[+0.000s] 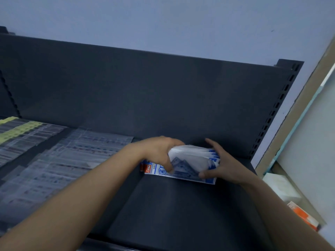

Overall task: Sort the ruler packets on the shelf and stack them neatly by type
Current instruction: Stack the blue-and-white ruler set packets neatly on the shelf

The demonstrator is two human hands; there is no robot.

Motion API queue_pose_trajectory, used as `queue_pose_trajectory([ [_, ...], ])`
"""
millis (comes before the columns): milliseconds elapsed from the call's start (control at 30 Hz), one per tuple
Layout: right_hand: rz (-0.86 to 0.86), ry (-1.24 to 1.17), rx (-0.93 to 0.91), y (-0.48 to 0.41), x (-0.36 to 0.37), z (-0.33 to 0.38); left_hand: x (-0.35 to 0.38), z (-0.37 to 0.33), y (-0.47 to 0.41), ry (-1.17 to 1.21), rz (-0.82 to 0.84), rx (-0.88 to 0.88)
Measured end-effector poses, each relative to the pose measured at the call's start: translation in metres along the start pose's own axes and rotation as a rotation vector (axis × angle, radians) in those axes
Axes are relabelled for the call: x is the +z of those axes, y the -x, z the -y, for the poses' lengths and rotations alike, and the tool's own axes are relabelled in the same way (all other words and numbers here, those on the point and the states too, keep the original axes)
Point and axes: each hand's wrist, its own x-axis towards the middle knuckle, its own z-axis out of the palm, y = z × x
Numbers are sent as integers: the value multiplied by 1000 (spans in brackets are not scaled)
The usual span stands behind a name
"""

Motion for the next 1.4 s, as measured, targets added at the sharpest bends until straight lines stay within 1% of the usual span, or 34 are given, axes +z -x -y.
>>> queue_pose_trajectory([
  [67,31,-71,30,0,-1,-2,-3,1,-3,-41,78,-51],
  [133,60,-128,69,0,-2,-2,-5,0,-3,-71,107,-117],
  [233,53,-126,85,-1,-1,-4,-1,-1,-4,-114,44,-101],
  [400,-44,-95,27,2,0,-11,3,2,1,-111,-12,-91],
  [467,-24,-135,51,7,3,-17,1,0,3,-147,11,-116],
  [533,27,-125,54,11,4,-17,0,-2,6,-244,20,-136],
  [600,70,-95,78,13,4,-17,0,-2,10,-316,-18,-153],
  [633,73,-87,91,14,3,-17,0,0,13,-310,-43,-170],
  [667,67,-84,92,15,3,-18,0,4,18,-276,-67,-188],
  [733,38,-64,82,15,4,-19,3,15,29,-121,-117,-208],
  [867,-41,-76,67,12,7,-19,18,31,42,278,-301,-209],
  [933,-74,-93,63,11,9,-18,29,36,44,555,-382,-213],
  [1000,-119,-111,55,11,12,-19,38,43,45,793,-392,-203],
  [1033,-141,-116,49,11,13,-20,41,46,44,870,-361,-193],
  [1100,-169,-118,37,10,15,-21,47,47,41,921,-276,-152],
  [1167,-172,-128,30,10,16,-20,49,43,36,877,-233,-135],
  [1200,-172,-140,28,10,16,-19,48,39,33,846,-230,-149],
  [1300,-169,-178,24,9,14,-17,45,31,27,757,-288,-245],
  [1400,-160,-162,41,8,14,-16,49,31,22,850,-279,-239],
])
